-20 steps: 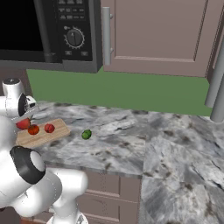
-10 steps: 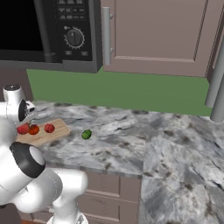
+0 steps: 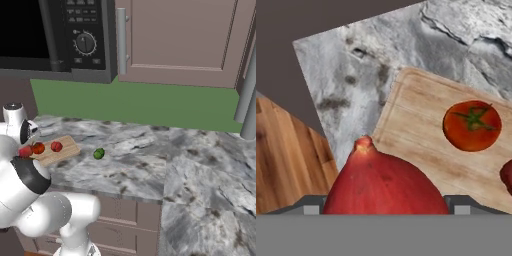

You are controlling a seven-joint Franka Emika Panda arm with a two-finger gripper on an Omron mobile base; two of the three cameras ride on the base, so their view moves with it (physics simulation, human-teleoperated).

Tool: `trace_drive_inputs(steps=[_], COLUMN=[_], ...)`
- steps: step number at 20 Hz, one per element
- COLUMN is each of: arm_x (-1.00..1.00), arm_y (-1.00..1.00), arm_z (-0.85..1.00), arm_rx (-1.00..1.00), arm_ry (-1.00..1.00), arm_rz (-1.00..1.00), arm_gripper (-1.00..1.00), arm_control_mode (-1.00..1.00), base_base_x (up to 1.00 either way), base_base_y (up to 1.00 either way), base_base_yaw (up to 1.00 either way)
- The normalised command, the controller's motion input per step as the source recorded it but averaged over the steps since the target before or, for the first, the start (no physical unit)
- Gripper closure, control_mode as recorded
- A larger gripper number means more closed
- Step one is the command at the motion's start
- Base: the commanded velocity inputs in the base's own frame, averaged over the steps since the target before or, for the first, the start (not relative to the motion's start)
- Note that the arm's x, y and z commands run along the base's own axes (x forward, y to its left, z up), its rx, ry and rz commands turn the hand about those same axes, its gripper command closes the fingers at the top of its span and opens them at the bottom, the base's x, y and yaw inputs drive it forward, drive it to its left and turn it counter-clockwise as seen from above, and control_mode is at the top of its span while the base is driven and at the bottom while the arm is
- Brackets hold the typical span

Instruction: Place the avocado, onion, tomato, and bell pepper on the cutting board.

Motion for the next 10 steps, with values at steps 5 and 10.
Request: trace_drive_inputs(steps=[5,10], arm_x=[0.00,0.07], arm_y=[0.08,0.02], arm_z=[-0.25,-0.22], arm_rx=[0.00,0.00], arm_ry=[0.00,0.00], arm_rz=[0.03,0.02], arm_gripper=[1.00,1.00], arm_control_mode=[-1.00,-1.00], base_base_x=[0.00,0.00], base_base_y=[0.00,0.00], base_base_yaw=[0.00,0.00])
